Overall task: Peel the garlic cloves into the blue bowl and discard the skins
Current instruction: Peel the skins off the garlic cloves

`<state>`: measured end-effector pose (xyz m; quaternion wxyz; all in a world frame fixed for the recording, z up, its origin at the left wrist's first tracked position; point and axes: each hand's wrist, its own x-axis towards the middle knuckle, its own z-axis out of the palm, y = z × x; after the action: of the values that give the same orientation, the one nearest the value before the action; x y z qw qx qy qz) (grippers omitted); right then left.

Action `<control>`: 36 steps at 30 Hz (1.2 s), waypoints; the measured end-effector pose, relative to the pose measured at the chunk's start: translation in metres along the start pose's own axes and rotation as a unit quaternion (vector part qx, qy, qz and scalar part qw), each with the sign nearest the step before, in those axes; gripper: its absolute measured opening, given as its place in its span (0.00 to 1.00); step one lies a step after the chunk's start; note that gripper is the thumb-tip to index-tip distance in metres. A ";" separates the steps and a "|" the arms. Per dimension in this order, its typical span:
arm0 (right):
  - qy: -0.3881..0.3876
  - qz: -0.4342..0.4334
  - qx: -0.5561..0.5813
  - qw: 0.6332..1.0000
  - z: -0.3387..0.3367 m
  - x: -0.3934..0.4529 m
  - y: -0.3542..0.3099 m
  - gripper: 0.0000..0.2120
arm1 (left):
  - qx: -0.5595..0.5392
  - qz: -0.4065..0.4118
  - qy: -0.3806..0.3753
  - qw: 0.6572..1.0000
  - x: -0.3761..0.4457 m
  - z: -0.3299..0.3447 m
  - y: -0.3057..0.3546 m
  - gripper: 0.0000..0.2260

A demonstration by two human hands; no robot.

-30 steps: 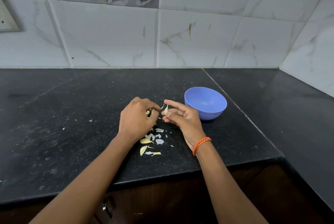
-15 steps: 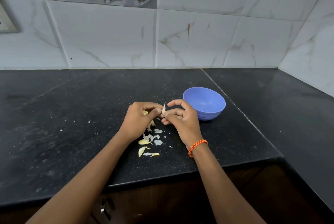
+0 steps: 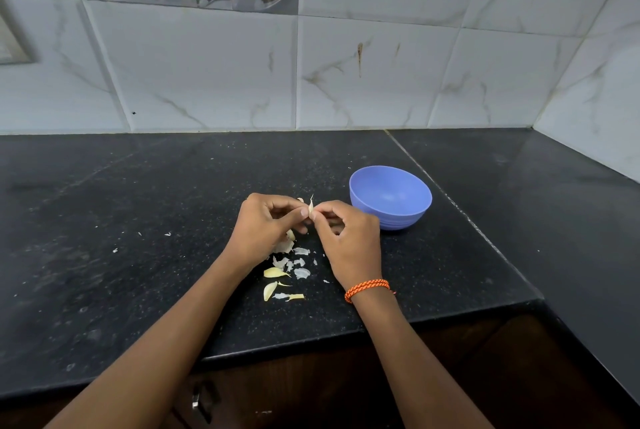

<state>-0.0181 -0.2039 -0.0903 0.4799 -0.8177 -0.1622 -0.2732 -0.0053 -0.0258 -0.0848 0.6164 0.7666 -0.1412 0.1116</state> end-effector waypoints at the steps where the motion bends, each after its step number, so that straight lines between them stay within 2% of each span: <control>1: -0.003 0.001 -0.006 1.000 0.000 0.000 0.000 0.02 | 0.003 0.001 0.001 1.000 0.000 0.000 0.000 0.04; 6: -0.013 0.025 -0.013 1.000 0.002 0.003 0.003 0.03 | 0.004 -0.001 0.000 1.000 0.001 0.002 -0.001 0.03; 13: -0.038 -0.023 -0.122 0.992 0.005 0.006 0.003 0.06 | 0.026 0.008 -0.008 1.000 -0.001 -0.002 -0.003 0.04; 23: -0.058 0.032 -0.048 0.997 0.005 0.007 0.004 0.08 | 0.009 0.000 -0.034 0.999 0.001 -0.003 0.001 0.04; 36: -0.066 0.051 -0.010 0.996 0.010 0.007 0.005 0.08 | -0.060 -0.026 -0.055 0.996 0.003 0.000 -0.001 0.06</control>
<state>-0.0068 -0.1970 -0.0934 0.4733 -0.8459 -0.1491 -0.1954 -0.0024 -0.0261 -0.0845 0.6550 0.7370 -0.1607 0.0446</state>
